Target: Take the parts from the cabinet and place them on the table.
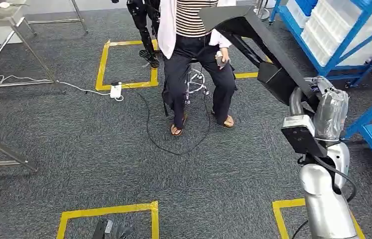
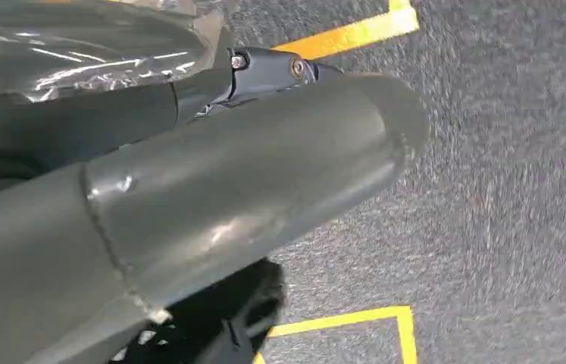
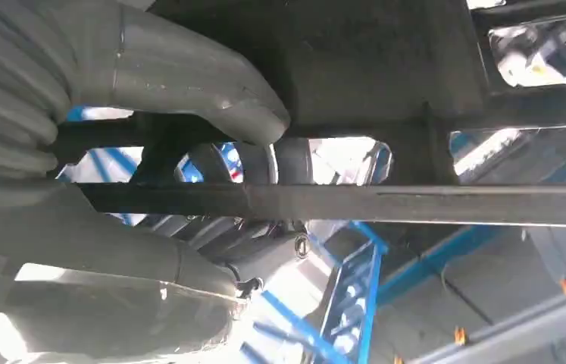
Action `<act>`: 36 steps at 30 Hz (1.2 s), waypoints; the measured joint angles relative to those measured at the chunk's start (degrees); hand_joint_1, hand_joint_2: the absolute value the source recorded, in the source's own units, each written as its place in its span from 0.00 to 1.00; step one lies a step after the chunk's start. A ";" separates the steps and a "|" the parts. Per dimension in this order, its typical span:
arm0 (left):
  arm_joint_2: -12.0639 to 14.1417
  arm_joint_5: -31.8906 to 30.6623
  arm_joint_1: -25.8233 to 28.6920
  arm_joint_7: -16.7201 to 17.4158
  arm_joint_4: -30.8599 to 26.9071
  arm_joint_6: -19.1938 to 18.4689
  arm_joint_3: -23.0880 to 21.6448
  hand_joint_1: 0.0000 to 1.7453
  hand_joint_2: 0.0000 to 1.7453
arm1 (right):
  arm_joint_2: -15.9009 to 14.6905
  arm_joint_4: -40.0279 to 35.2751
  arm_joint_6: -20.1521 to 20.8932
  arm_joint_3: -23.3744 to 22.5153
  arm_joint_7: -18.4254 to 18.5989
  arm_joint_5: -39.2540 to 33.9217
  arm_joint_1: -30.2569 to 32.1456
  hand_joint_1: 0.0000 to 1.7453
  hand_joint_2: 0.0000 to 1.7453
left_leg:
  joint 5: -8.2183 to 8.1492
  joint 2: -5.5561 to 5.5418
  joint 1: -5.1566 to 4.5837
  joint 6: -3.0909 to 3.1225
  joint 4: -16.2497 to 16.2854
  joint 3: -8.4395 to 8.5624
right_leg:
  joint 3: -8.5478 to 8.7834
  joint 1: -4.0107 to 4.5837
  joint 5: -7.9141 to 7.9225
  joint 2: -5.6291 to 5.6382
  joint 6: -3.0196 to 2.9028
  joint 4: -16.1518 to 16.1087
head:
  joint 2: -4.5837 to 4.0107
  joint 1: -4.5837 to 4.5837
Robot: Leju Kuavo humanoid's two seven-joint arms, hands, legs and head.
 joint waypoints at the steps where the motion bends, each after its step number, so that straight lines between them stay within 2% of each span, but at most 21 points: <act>1: 0.00 0.00 0.04 0.00 0.00 0.00 0.00 0.00 0.00 | 0.00 0.09 0.00 0.09 0.00 0.00 -0.09 1.00 1.00 | -0.14 -0.82 0.21 -0.25 0.30 -0.01 | 1.54 -0.36 2.20 0.02 0.97 -3.94 | 0.00 0.04; 3: -0.02 0.07 0.04 0.00 0.00 -0.04 0.00 0.00 0.00 | 0.00 0.17 0.00 0.24 0.00 0.00 -0.40 1.00 1.00 | -0.94 -2.25 0.79 -1.37 1.78 -0.32 | 5.68 -1.38 6.27 1.41 2.76 -13.53 | 0.00 0.04; 4: 0.22 0.11 0.02 -0.02 0.00 -0.04 0.04 0.00 0.00 | 0.09 0.55 0.00 0.42 0.00 -0.02 -0.75 1.00 1.00 | -1.34 -2.94 0.48 -2.02 2.54 -1.07 | 5.78 -0.92 5.50 3.15 2.63 -13.34 | 0.00 0.46; 5: 0.11 0.28 0.08 -0.02 0.00 -0.07 0.07 0.00 0.00 | -0.02 0.59 -0.02 0.50 -0.07 0.02 -0.99 1.00 1.00 | -1.35 -3.12 0.62 -2.10 3.36 -1.55 | 6.07 -1.06 5.63 2.78 1.62 -13.57 | 0.00 0.46; 8: 0.24 0.46 0.73 -0.09 0.02 -0.07 0.18 0.00 0.00 | -0.09 0.87 -0.02 0.68 0.07 -0.07 -1.95 1.00 1.00 | -1.22 -4.10 0.86 -2.42 2.96 -2.12 | 5.84 -1.02 5.79 1.62 0.53 -13.47 | 0.00 0.06; 11: 0.13 0.46 0.61 -0.09 0.02 -0.09 0.22 0.00 0.00 | -0.33 1.09 0.02 0.70 0.20 -0.11 -3.63 1.00 1.00 | -5.49 1.56 0.94 -3.37 10.18 -5.35 | 6.06 -0.64 5.74 0.41 -0.52 -13.58 | 0.00 -0.72; 14: 0.07 0.44 0.70 -0.09 0.02 -0.07 0.22 0.00 0.00 | -0.59 1.46 0.09 0.70 0.50 -0.09 -4.69 1.00 1.00 | -9.21 2.47 1.15 -3.30 21.00 -11.01 | 6.07 0.18 5.53 -1.10 -1.02 -13.57 | 0.00 -0.81; 16: 0.07 0.44 0.75 -0.09 0.02 -0.07 0.24 0.00 0.00 | -0.66 1.66 0.09 0.70 0.55 -0.07 -5.04 1.00 1.00 | -6.38 2.44 0.95 -2.48 17.43 -9.48 | 6.27 0.60 5.36 -2.06 -1.27 -13.57 | 0.00 -0.79; 18: 0.07 0.44 0.68 -0.09 0.02 -0.09 0.22 0.00 0.00 | -0.63 1.68 0.09 0.85 0.85 0.22 -5.66 1.00 1.00 | -1.40 3.62 -0.09 -1.09 6.97 -3.66 | 6.90 0.80 5.07 -3.04 -1.66 -13.66 | 0.00 -0.81; 19: 0.09 0.44 0.54 -0.02 0.00 -0.07 0.24 0.00 0.00 | -0.66 1.68 0.24 0.98 1.35 0.48 -6.11 1.00 1.00 | -1.68 5.90 -1.03 -0.47 3.84 -1.82 | 7.15 0.76 4.98 -3.53 -1.79 -13.88 | 0.00 -0.68; 20: 0.15 0.41 0.34 0.07 0.00 -0.07 0.22 0.00 0.00 | -0.70 1.70 0.39 1.07 1.75 0.85 -6.61 1.00 1.00 | -1.79 6.13 -1.27 -0.29 3.10 -1.66 | 7.12 1.27 4.90 -3.93 -1.60 -13.96 | 0.00 -0.79; 23: 0.15 0.24 0.32 0.35 -0.02 0.02 0.22 0.00 0.00 | -0.79 1.79 1.12 1.60 3.21 2.45 -7.90 1.00 1.00 | -1.60 4.55 -1.66 0.39 2.35 -1.58 | 7.65 0.99 4.97 -5.43 -1.43 -14.80 | 0.00 -0.85; 24: 0.13 0.24 0.34 0.39 -0.04 0.09 0.22 0.00 0.00 | -0.79 1.79 1.20 1.79 3.63 2.82 -8.56 1.00 1.00 | -0.63 3.97 -0.83 0.85 0.52 -0.23 | 7.44 1.46 4.72 -5.10 -1.34 -14.71 | 0.00 -0.72; 26: -0.07 0.17 0.12 0.42 -0.04 0.09 0.20 0.00 0.00 | -0.87 1.88 1.36 2.01 4.15 3.26 -9.91 1.00 1.00 | 0.06 3.19 -0.54 0.92 -0.55 0.51 | 6.04 1.03 2.97 -1.08 -1.47 -10.72 | 0.00 -1.01; 27: -0.20 0.17 -0.10 0.44 -0.04 0.09 0.20 0.00 0.00 | -1.12 1.92 1.36 2.03 4.28 3.32 -10.38 1.00 1.00 | 0.04 2.40 -0.31 0.86 -0.57 0.57 | 3.68 0.90 1.06 -0.13 -1.53 -5.85 | 0.00 -0.61; 29: -0.46 0.09 -0.06 0.46 -0.02 0.09 0.19 0.00 0.00 | -1.27 2.14 1.36 2.10 4.37 3.37 -10.55 1.00 1.00 | 0.01 0.95 -0.15 0.80 -0.52 0.57 | -0.54 0.49 -1.15 0.15 -0.95 1.84 | 0.00 -0.66; 30: -0.52 0.09 0.04 0.48 -0.02 0.09 0.17 0.00 0.00 | -1.27 2.23 1.36 2.10 4.39 3.39 -10.55 1.00 1.00 | 0.00 0.23 -0.06 0.74 -0.45 0.60 | -1.07 0.20 -0.77 0.15 -0.42 2.22 | 0.00 -0.61; 33: -0.55 0.07 0.07 0.48 -0.02 0.09 0.17 0.00 0.00 | -1.29 2.25 1.36 2.23 4.50 3.39 -10.88 1.00 1.00 | -0.78 -2.05 0.85 -0.56 0.86 0.55 | 4.22 -1.11 5.74 0.80 2.52 -10.32 | 0.00 -0.66; 34: -0.46 0.07 0.07 0.48 -0.02 0.09 0.20 0.00 0.00 | -1.31 2.34 1.36 2.29 4.50 3.39 -11.03 1.00 1.00 | -1.34 -2.71 0.86 -1.36 1.81 -0.06 | 5.68 -1.87 6.52 2.96 3.29 -13.91 | 0.00 -0.46; 35: -0.39 0.07 -0.06 0.48 -0.02 0.09 0.20 0.00 0.00 | -1.29 2.54 1.36 2.40 4.50 3.39 -11.30 1.00 1.00 | -1.67 -3.25 0.71 -1.84 2.84 -0.93 | 6.03 -1.38 6.09 3.69 2.69 -13.79 | 0.00 -0.13; 36: -0.44 0.07 0.06 0.50 -0.02 0.09 0.20 0.00 0.00 | -1.38 2.56 1.38 2.56 4.52 3.39 -11.27 1.00 1.00 | -1.52 -3.72 0.73 -1.95 2.88 -1.38 | 5.58 -1.28 6.14 2.86 1.66 -13.44 | 0.00 -0.39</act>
